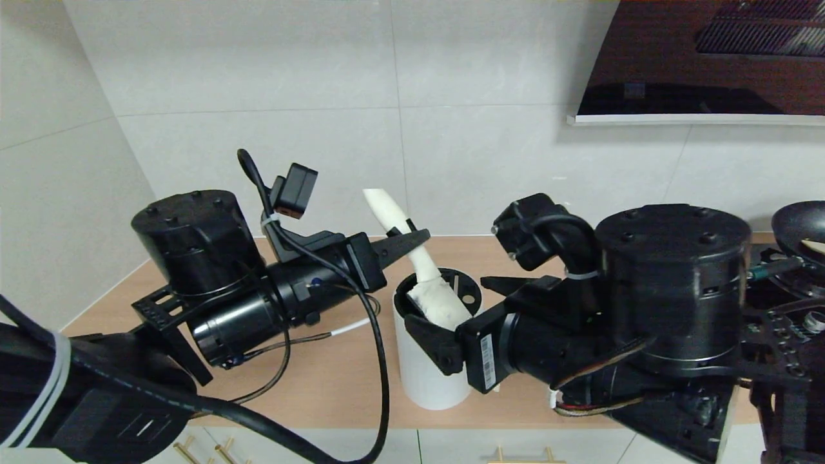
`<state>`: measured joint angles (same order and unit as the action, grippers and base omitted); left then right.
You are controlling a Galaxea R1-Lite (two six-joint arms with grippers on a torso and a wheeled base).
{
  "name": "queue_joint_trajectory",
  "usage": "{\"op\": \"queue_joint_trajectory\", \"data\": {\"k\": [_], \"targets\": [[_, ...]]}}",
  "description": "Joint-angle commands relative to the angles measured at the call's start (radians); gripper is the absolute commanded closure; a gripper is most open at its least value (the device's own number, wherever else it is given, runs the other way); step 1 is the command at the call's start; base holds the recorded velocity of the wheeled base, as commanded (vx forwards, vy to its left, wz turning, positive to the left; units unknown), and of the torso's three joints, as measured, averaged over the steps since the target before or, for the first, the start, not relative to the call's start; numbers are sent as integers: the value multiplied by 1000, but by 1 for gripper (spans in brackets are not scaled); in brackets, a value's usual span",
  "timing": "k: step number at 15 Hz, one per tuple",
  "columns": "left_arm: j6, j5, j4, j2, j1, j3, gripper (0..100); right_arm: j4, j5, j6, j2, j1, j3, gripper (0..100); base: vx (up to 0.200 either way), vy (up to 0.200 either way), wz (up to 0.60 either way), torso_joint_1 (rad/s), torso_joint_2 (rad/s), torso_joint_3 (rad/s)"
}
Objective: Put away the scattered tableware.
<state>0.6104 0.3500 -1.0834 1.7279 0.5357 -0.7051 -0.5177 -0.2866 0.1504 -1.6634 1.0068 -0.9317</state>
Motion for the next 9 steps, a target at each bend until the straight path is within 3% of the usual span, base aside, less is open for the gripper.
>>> {"op": "queue_joint_trajectory", "data": {"k": [1,3,5,6,7,8,9], "targets": [[-1,0,-1,-33,-23,-7,100,1,-2,-2,54,-17,4,0,0,0,0,0,0,0],[-3,0,-1,-45,-59,-42,100,4,-5,-8,97,-45,7,0,0,0,0,0,0,0],[-9,1,-1,-56,-105,-142,100,7,-5,-14,125,-83,8,0,0,0,0,0,0,0],[-31,1,-1,-57,-122,-172,100,7,-5,-25,134,-89,19,0,0,0,0,0,0,0],[-61,1,-1,-64,-135,-172,100,5,-5,-40,140,-102,27,0,0,0,0,0,0,0],[-133,1,-1,-70,-161,-165,100,5,-5,-57,140,-108,31,0,0,0,0,0,0,0],[-186,1,-1,-77,-177,-155,100,5,-6,-58,140,-108,28,0,0,0,0,0,0,0]]}}
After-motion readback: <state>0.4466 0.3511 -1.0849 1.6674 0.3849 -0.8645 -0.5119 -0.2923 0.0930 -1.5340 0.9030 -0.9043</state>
